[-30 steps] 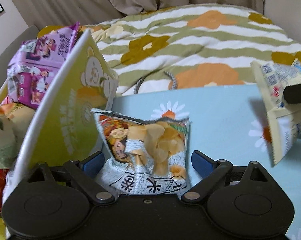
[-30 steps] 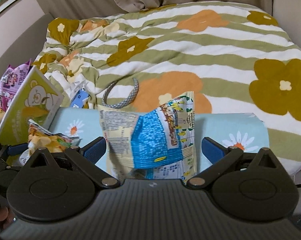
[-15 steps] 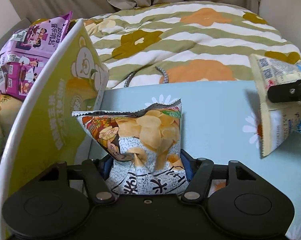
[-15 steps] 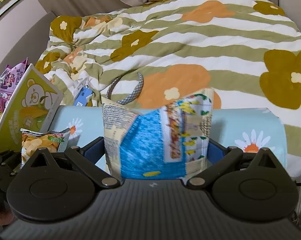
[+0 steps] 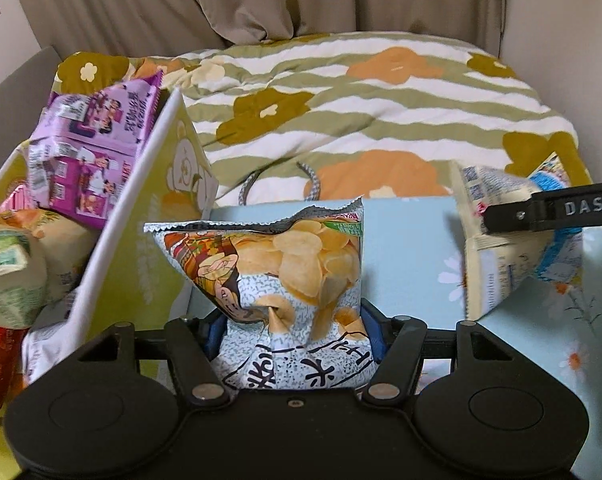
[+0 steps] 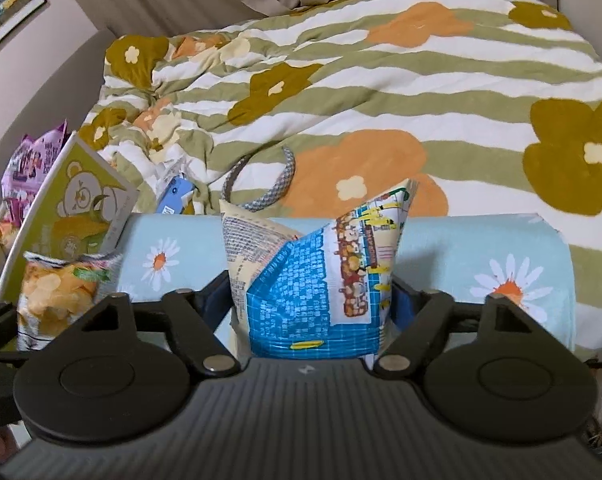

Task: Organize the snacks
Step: 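Carry both bags over the yellow box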

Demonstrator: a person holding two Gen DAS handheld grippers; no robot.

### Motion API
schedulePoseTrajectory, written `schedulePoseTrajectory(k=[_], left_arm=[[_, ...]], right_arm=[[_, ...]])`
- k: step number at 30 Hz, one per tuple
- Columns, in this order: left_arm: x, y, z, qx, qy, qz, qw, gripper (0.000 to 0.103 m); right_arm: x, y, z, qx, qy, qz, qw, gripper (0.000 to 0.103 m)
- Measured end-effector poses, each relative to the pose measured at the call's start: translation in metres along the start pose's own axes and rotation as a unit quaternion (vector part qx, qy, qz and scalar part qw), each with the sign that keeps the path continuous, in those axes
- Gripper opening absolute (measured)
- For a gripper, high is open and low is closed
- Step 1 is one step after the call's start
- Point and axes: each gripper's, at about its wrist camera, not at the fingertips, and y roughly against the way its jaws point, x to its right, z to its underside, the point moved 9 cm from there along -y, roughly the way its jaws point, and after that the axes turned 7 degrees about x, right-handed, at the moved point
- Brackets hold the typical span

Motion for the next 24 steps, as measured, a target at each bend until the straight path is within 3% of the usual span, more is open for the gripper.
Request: schedulePoseTrajectory(k=[9,24], left_arm=[[-0.021,0.054,-0.02,0.05,0.025,0.004,0.9985,0.068],[-0.122,0.145,-0.041,0.135,0.063,-0.03,0.9884,0.068]], right_arm=[[-0.041,0.04,-0.014,0.037,0.012,-0.02,0.999,0.086],[-0.186,0.099,-0.038,0.085,0.057,-0.087,0.991,0.086]])
